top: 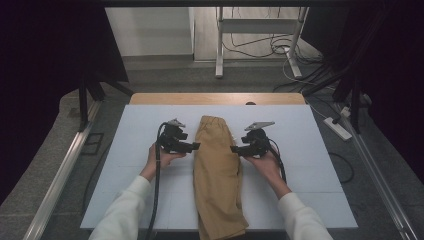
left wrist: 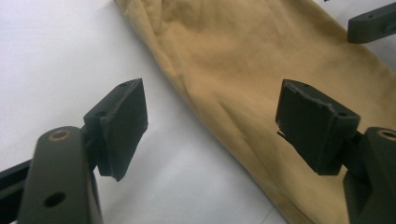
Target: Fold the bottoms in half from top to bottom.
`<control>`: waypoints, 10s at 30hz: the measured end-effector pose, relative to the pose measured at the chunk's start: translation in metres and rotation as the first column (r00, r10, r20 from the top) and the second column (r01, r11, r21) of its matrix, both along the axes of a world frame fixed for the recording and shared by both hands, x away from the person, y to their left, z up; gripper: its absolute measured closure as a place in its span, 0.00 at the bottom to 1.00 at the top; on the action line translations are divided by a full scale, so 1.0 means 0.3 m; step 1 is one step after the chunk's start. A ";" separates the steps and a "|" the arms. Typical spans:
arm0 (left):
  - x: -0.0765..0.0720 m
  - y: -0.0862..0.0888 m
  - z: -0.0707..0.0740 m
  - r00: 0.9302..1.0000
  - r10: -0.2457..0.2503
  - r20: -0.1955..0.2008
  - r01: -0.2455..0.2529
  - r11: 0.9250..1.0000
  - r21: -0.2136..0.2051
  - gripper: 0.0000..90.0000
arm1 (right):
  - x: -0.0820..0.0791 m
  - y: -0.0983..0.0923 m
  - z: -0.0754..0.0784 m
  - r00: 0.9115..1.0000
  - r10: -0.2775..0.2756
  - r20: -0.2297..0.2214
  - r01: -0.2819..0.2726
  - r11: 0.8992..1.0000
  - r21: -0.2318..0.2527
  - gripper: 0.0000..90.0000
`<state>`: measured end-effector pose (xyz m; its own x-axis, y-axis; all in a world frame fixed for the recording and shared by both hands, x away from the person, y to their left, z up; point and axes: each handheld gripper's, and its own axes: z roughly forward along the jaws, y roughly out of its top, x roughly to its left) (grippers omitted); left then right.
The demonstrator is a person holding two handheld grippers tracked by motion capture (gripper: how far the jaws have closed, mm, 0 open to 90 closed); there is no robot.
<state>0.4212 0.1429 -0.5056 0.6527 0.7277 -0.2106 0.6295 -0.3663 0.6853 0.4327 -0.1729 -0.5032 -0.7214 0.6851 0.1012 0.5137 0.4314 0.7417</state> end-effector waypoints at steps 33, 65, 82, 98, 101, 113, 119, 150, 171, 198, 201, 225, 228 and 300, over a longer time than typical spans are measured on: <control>0.141 -0.041 -0.071 0.998 0.040 -0.058 -0.038 0.999 0.022 0.29 | 0.186 0.109 -0.035 0.999 -0.003 -0.033 0.000 0.996 -0.085 0.44; 0.124 -0.067 -0.083 0.996 -0.040 -0.079 0.040 0.999 -0.001 0.91 | 0.184 0.135 -0.041 0.994 0.092 -0.052 -0.096 0.992 -0.082 0.90; 0.091 -0.063 0.007 0.998 -0.041 0.041 0.042 0.998 -0.035 0.92 | 0.152 0.101 0.054 0.995 0.096 0.040 -0.095 0.995 -0.031 0.90; 0.137 -0.100 0.088 0.994 -0.050 0.100 0.053 0.998 -0.026 0.92 | 0.174 0.067 0.136 0.991 0.069 0.118 -0.066 0.997 -0.032 0.91; 0.138 -0.105 0.080 0.995 -0.052 0.087 0.054 0.998 -0.024 0.92 | 0.176 0.058 0.125 0.993 0.064 0.103 -0.062 0.998 -0.029 0.91; 0.161 -0.100 0.102 0.995 -0.035 0.092 0.037 0.999 -0.024 0.93 | 0.185 0.068 0.120 0.992 0.055 0.114 -0.051 0.998 -0.035 0.91; 0.185 -0.111 0.194 0.986 -0.008 0.166 0.009 1.000 -0.006 0.93 | 0.218 0.075 0.208 0.981 0.040 0.191 -0.034 0.999 -0.036 0.91; 0.091 -0.096 0.109 0.984 -0.072 0.162 0.076 0.997 -0.016 0.93 | 0.152 0.064 0.126 0.980 0.084 0.182 -0.078 0.996 -0.044 0.91; 0.002 -0.090 0.100 0.982 -0.107 0.154 0.113 0.993 -0.028 0.92 | 0.083 0.050 0.117 0.984 0.101 0.150 -0.103 0.995 0.006 0.91; -0.085 -0.084 0.072 0.980 -0.142 0.143 0.145 0.989 -0.016 0.91 | -0.007 0.050 0.090 0.979 0.128 0.160 -0.132 0.991 0.017 0.90; -0.093 -0.086 0.071 0.979 -0.146 0.143 0.150 0.989 -0.014 0.91 | -0.017 0.045 0.088 0.978 0.132 0.162 -0.137 0.990 0.023 0.90; -0.148 -0.089 0.046 0.981 -0.153 0.117 0.155 0.988 -0.010 0.90 | -0.098 0.029 0.073 0.977 0.169 0.131 -0.177 0.983 0.051 0.90; -0.154 -0.088 0.041 0.982 -0.153 0.113 0.155 0.988 -0.012 0.90 | -0.109 0.029 0.071 0.976 0.180 0.126 -0.187 0.981 0.047 0.90; -0.334 -0.090 -0.018 0.964 -0.249 0.093 0.248 0.968 0.024 0.85 | -0.344 0.004 0.016 0.940 0.325 0.102 -0.326 0.945 -0.009 0.86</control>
